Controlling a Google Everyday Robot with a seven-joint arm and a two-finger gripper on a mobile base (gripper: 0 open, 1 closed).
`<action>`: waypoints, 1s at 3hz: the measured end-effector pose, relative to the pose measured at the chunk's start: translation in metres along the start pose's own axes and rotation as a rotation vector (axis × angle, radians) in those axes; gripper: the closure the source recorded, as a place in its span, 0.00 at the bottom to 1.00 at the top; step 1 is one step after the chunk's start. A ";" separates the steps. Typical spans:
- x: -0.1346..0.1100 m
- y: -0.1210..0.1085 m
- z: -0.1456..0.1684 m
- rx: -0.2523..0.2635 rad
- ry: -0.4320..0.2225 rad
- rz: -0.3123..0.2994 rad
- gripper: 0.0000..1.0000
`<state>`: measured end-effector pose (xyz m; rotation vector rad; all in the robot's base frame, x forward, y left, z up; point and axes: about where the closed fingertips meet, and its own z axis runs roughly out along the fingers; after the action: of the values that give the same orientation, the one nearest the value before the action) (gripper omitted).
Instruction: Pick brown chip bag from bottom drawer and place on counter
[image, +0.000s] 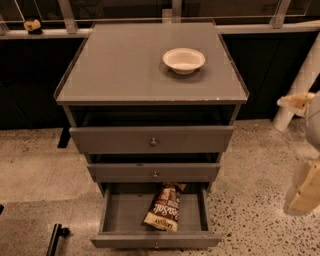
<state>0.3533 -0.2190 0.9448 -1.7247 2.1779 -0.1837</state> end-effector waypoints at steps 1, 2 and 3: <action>0.018 0.039 0.038 -0.028 0.013 0.020 0.00; 0.037 0.068 0.088 -0.083 0.014 0.052 0.00; 0.060 0.084 0.143 -0.120 0.002 0.100 0.00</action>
Offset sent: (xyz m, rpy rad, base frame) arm -0.0529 -0.0166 -0.1854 0.0493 0.1637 -0.0655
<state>0.3153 -0.2393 0.7742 -1.6718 2.3131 -0.0296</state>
